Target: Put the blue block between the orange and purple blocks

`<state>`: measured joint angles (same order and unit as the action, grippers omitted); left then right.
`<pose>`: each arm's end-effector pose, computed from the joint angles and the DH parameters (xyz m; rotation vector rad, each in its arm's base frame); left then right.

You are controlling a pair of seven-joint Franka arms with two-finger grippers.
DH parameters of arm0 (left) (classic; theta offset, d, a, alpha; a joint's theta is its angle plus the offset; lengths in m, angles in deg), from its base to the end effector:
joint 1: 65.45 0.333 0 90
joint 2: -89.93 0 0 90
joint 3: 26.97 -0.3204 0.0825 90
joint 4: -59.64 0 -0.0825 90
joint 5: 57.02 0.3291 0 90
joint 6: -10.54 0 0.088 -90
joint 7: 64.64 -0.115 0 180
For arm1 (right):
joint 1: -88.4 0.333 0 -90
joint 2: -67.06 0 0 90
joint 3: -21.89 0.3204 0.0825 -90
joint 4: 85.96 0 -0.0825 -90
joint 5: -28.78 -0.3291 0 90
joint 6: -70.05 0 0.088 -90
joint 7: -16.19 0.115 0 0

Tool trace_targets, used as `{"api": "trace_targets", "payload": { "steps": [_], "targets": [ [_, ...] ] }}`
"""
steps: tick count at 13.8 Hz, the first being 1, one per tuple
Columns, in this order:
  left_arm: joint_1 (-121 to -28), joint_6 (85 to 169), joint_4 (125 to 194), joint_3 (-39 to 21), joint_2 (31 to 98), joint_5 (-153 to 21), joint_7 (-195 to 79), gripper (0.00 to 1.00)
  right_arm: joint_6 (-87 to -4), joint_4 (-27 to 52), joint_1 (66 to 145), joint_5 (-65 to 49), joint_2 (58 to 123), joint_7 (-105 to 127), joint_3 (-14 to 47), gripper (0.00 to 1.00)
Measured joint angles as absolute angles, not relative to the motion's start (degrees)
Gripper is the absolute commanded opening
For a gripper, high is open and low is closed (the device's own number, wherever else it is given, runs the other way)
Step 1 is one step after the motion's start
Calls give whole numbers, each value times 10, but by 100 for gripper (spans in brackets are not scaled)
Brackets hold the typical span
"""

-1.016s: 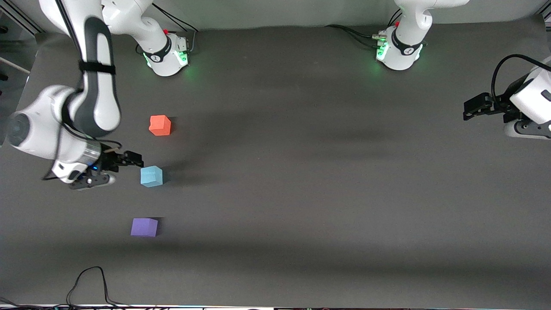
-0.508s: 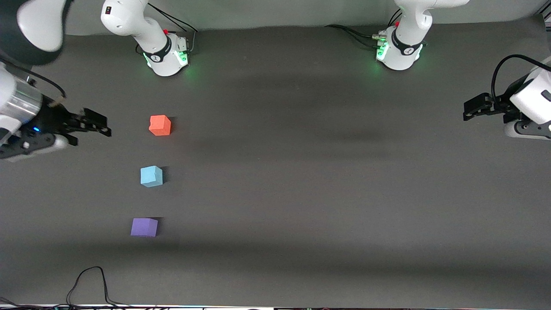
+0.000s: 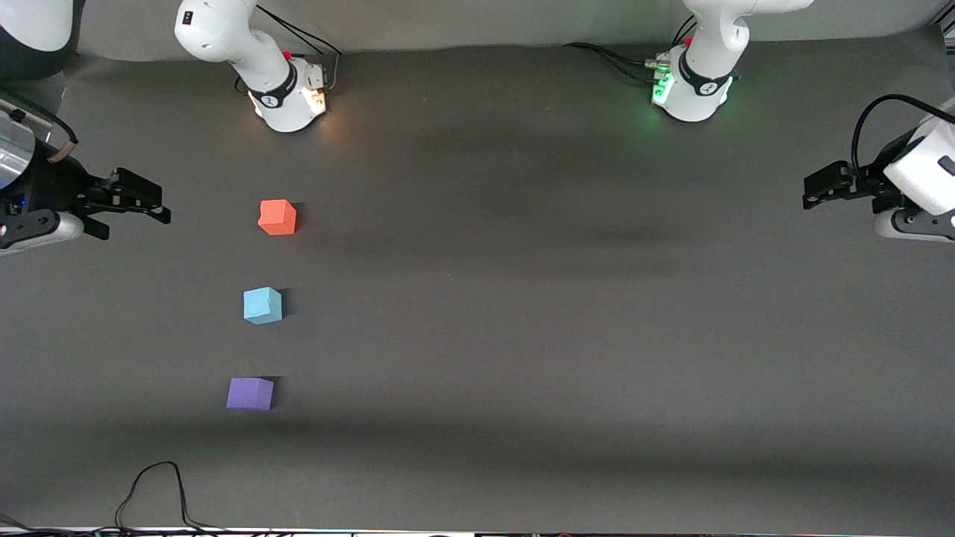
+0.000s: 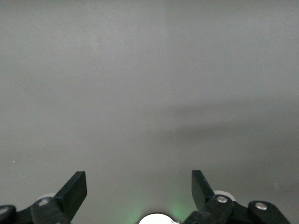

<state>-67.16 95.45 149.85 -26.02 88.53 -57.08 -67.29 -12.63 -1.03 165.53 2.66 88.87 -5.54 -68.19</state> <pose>0.4950 -0.0230 0.6000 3.1314 -0.1453 -0.1835 0.5114 0.0593 0.6155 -3.0438 -0.2963 0.0345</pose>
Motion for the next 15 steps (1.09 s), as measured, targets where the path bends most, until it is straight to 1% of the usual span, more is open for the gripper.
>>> {"api": "trace_targets", "payload": {
  "steps": [3, 6, 8, 9, 12, 14, 15],
  "targets": [
    [-672, 955, 1499, -260, 885, -571, -673, 100, -107, -53, 1557, 27, 890, -55, -575, 100],
    [-672, 955, 1499, -260, 885, -571, -673, 100, -96, -83, 1486, 28, 889, -55, -509, 100],
    [-672, 955, 1499, -260, 885, -571, -673, 100, -96, -102, 1429, 43, 884, -54, -436, 100],
    [-672, 955, 1499, -260, 885, -571, -673, 100, -96, -113, 1391, 62, 878, -44, -382, 100],
    [-672, 955, 1499, -260, 885, -571, -673, 100, -98, -126, 1256, 154, 829, 8, -174, 100],
    [-672, 955, 1499, -260, 885, -571, -673, 100, -113, -95, 1162, 201, 776, 28, -45, 100],
    [-672, 955, 1499, -260, 885, -571, -673, 100, -127, -68, 1127, 214, 749, 35, -2, 100]
  ]
}}
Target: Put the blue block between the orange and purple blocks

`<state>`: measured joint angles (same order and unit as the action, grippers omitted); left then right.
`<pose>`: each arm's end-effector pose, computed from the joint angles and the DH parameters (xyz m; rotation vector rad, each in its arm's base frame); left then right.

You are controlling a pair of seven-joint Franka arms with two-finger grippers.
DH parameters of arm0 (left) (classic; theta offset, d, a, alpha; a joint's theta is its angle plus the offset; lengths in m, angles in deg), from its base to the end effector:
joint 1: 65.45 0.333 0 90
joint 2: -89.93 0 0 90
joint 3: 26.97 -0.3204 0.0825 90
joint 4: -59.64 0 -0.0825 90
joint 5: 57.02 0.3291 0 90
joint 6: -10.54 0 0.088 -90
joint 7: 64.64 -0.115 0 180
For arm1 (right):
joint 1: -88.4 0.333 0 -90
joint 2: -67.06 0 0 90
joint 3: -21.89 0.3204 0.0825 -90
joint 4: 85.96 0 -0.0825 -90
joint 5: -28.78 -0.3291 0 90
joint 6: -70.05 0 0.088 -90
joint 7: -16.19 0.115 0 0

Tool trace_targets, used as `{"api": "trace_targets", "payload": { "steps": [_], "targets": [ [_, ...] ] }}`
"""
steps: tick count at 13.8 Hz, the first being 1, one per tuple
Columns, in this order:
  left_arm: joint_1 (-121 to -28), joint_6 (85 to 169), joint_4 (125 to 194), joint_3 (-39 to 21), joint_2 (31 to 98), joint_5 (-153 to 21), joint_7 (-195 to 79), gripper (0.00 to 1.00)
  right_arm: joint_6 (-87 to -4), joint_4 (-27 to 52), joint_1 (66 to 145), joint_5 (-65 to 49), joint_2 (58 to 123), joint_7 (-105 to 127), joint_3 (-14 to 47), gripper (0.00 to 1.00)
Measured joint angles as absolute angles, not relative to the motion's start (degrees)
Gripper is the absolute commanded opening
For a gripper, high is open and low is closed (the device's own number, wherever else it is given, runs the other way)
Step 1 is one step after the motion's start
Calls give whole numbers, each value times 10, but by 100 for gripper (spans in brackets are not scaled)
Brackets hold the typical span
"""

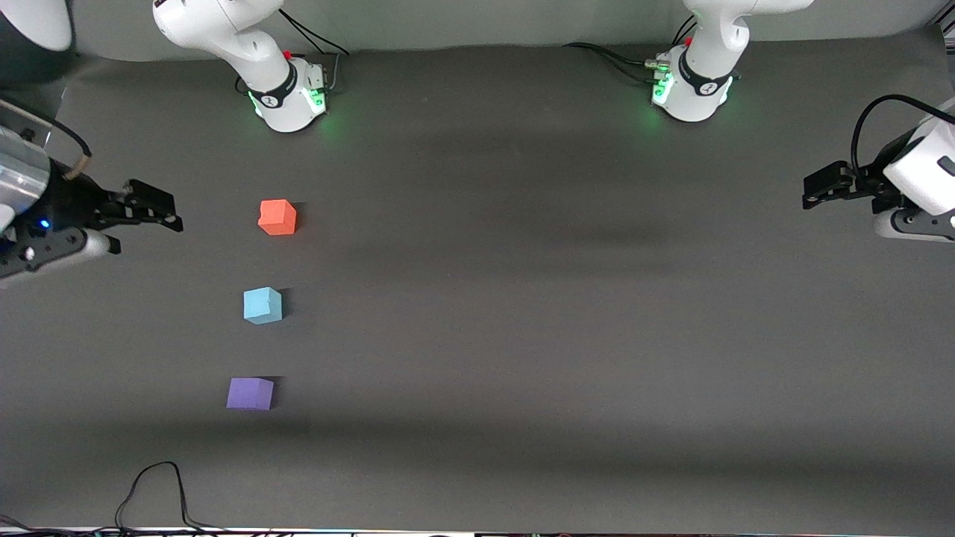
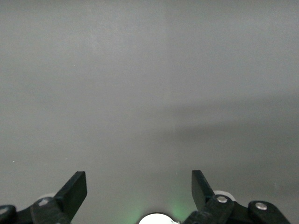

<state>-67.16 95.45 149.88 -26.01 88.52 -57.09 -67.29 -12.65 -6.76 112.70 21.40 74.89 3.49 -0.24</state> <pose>0.4951 -0.0231 0.5997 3.1312 -0.1456 -0.1846 0.5242 0.0526 0.6224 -3.0292 -0.4165 0.0896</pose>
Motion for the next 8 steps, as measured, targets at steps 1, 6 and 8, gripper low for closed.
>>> {"api": "trace_targets", "payload": {
  "steps": [1, 6, 8],
  "targets": [
    [-672, 955, 1499, -260, 885, -571, -673, 100, -143, -34, 1096, 229, 723, 41, 32, 100],
    [-672, 955, 1499, -260, 885, -571, -673, 100, -174, 54, 1017, 245, 669, 76, 81, 100],
    [-672, 956, 1499, -260, 885, -571, -673, 100, -165, 57, 1021, 245, 665, 106, 86, 100]
  ]
}}
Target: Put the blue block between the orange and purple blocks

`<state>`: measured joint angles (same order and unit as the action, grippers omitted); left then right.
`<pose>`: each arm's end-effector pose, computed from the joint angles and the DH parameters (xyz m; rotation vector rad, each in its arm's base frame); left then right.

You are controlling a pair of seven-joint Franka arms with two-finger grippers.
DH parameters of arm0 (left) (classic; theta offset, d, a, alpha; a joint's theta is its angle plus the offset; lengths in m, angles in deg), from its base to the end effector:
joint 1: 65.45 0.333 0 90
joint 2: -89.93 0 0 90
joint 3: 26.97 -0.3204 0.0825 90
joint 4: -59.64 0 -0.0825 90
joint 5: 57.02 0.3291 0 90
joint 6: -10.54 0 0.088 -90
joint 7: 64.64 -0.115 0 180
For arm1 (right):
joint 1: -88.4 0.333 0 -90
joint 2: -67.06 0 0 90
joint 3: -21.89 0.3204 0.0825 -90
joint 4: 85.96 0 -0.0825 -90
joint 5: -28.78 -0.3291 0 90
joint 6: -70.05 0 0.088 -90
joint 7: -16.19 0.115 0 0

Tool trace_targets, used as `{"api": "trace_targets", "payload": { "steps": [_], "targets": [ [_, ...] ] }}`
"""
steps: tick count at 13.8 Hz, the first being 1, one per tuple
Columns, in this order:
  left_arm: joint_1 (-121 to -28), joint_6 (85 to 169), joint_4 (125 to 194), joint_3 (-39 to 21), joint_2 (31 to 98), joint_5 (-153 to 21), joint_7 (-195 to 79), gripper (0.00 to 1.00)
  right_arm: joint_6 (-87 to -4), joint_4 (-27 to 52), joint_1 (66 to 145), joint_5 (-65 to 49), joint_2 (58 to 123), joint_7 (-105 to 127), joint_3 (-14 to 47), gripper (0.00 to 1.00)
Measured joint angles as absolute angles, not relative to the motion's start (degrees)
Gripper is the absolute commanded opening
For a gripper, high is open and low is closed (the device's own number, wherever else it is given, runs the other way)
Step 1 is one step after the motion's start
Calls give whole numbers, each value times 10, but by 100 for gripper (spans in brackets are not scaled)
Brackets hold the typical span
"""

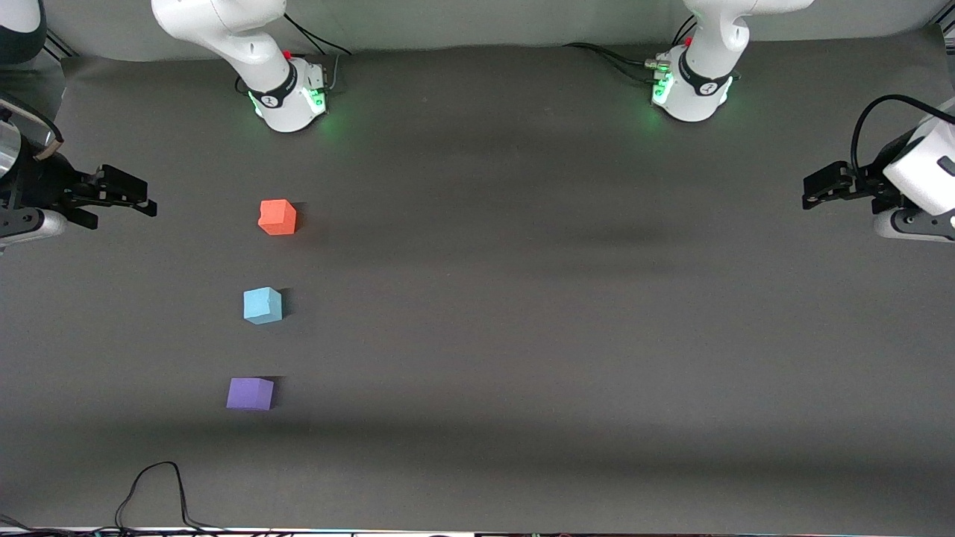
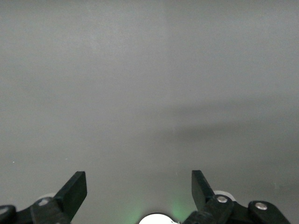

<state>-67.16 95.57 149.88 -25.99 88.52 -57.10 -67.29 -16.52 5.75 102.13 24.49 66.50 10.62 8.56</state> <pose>0.4953 -0.0233 0.5999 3.1312 -0.1461 -0.1813 0.4886 0.0118 0.6086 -3.0544 -0.1617 0.1173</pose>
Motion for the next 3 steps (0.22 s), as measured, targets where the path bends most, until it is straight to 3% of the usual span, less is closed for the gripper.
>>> {"api": "trace_targets", "payload": {
  "steps": [3],
  "targets": [
    [-672, 956, 1499, -260, 885, -571, -673, 100, -150, 58, 1051, 245, 649, 141, 92, 100]
  ]
}}
